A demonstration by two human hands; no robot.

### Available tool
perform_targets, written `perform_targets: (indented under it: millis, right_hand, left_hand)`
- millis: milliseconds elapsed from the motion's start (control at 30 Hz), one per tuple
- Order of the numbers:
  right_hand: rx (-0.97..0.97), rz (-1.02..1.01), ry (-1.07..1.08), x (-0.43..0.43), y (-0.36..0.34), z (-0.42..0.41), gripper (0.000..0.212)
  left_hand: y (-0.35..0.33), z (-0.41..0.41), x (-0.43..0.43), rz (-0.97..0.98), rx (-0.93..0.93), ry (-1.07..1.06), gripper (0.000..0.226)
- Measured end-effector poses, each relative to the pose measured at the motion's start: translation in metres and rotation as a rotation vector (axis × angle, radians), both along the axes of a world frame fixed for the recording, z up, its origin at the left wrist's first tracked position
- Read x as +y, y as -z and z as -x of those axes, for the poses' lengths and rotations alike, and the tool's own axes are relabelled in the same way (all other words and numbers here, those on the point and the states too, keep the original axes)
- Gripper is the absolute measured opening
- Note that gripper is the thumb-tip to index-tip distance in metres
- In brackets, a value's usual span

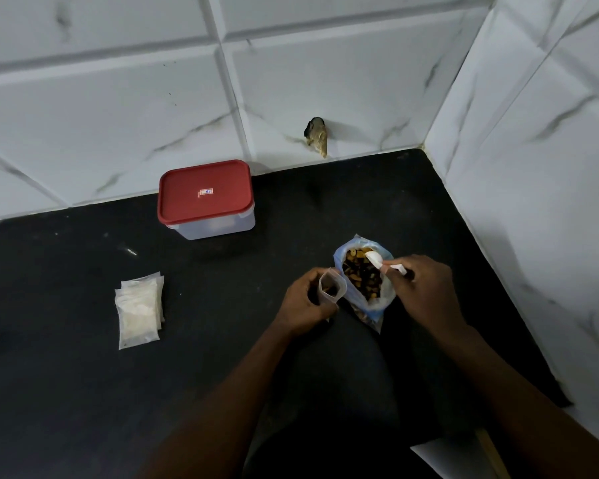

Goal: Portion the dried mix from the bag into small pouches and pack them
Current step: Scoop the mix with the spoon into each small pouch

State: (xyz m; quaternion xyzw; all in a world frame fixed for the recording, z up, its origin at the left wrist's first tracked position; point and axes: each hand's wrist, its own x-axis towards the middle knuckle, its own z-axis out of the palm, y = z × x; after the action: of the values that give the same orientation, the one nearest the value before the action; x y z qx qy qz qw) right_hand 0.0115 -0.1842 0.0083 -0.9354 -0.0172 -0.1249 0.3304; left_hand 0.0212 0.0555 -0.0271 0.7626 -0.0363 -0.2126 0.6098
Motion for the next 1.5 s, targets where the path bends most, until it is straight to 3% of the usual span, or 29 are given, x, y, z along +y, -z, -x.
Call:
perform_targets:
  millis: [133, 467, 667, 900, 1067, 1300, 1500]
  right_hand:
    - [0.112, 0.077, -0.029, 0.007, 0.01, 0.004, 0.016]
    - [0.274, 0.025, 0.03, 0.025, -0.002, 0.006, 0.014]
    - [0.542, -0.227, 0.18, 0.034, -0.005, 0.003, 0.014]
    - [0.632, -0.728, 0.455, 0.037, -0.001, 0.005, 0.013]
    - [0.718, -0.722, 0.415, 0.03, -0.002, 0.006, 0.012]
    - [0.597, -0.752, 0.457, 0.047, -0.005, 0.002, 0.012]
    - [0.697, -0.819, 0.454, 0.043, -0.008, 0.0, 0.01]
  left_hand:
    - [0.0, -0.001, -0.001, -0.015, -0.002, 0.013, 0.056]
    - [0.002, -0.001, -0.001, -0.013, -0.005, 0.004, 0.055]
    - [0.001, -0.003, -0.001, -0.015, -0.006, 0.026, 0.054]
    - [0.002, -0.003, -0.001, -0.002, 0.013, 0.033, 0.054]
    - [0.001, -0.003, -0.002, 0.002, 0.021, 0.029, 0.055]
    - [0.0, -0.004, 0.0, 0.014, 0.048, 0.043, 0.057]
    - [-0.001, -0.002, 0.0, 0.016, 0.05, 0.04, 0.056]
